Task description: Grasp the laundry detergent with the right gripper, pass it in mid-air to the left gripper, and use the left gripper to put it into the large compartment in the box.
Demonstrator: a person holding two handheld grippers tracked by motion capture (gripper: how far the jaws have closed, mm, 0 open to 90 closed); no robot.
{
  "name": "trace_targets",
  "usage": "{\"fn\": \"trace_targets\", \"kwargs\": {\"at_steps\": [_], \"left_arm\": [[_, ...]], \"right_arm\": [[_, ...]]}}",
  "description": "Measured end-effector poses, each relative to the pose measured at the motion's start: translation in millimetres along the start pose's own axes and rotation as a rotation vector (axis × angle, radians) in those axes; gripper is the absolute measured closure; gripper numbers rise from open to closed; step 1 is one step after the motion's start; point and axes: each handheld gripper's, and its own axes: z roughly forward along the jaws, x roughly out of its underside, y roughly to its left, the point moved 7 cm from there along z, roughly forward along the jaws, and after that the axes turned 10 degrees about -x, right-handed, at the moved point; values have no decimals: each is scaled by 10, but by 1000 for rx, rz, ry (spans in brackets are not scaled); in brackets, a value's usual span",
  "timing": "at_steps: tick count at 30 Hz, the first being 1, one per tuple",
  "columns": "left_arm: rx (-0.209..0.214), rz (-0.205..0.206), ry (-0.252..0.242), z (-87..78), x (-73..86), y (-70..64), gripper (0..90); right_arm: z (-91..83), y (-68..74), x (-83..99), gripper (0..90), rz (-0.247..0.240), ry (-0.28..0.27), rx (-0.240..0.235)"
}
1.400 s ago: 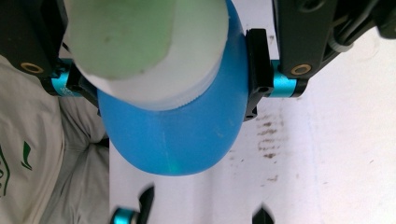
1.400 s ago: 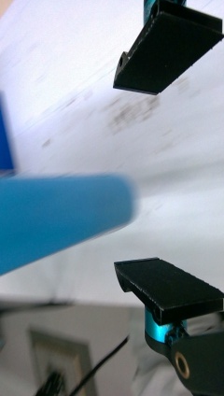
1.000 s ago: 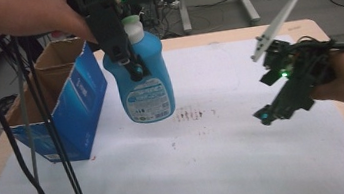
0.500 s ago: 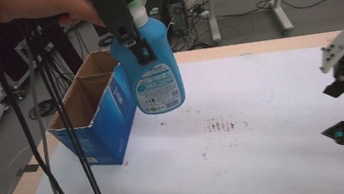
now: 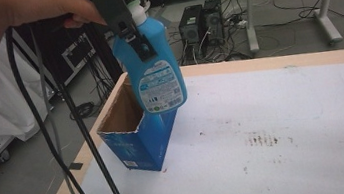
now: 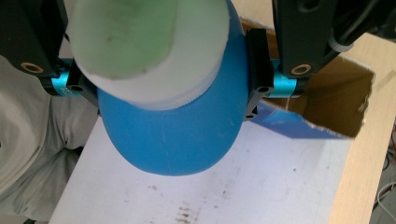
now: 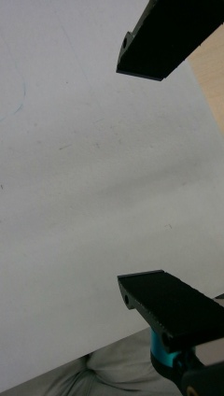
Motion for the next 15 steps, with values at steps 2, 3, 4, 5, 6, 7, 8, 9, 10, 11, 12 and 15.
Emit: {"fn": "trace_targets", "kwargs": {"at_steps": [2,3,4,5,6,7,8,9,10,11,12,15], "left_arm": [[-7,-19,6,-1,77,54,379],[-13,-43,10,-4,153,104,379],[-13,-43,10,-4,153,104,379],[-17,-54,9,-7,190,128,379],[-22,-62,7,-12,225,152,379],[-26,-75,6,-19,259,170,379],[-32,-77,5,-26,292,195,379],[-36,-89,3,-34,325,214,379],[-39,-95,4,-41,357,238,379],[-44,-102,7,-49,391,258,379],[-52,-119,3,-61,451,292,379],[-57,-128,0,-72,499,321,379]], "right_arm": [[1,-1,-11,10,-4,-2,7],[2,-4,-14,10,-7,2,10],[2,-4,-14,10,-7,2,10],[7,-5,-14,10,-1,4,12],[7,-5,-14,10,-1,4,12],[7,-11,-14,10,-4,5,15],[4,-17,-18,10,-3,1,16],[4,-17,-18,10,-3,1,16],[2,-20,-19,10,-3,0,14],[3,-18,-22,10,-2,-1,11],[8,-23,-26,10,-4,0,14],[11,-22,-28,10,-6,4,10]]}}
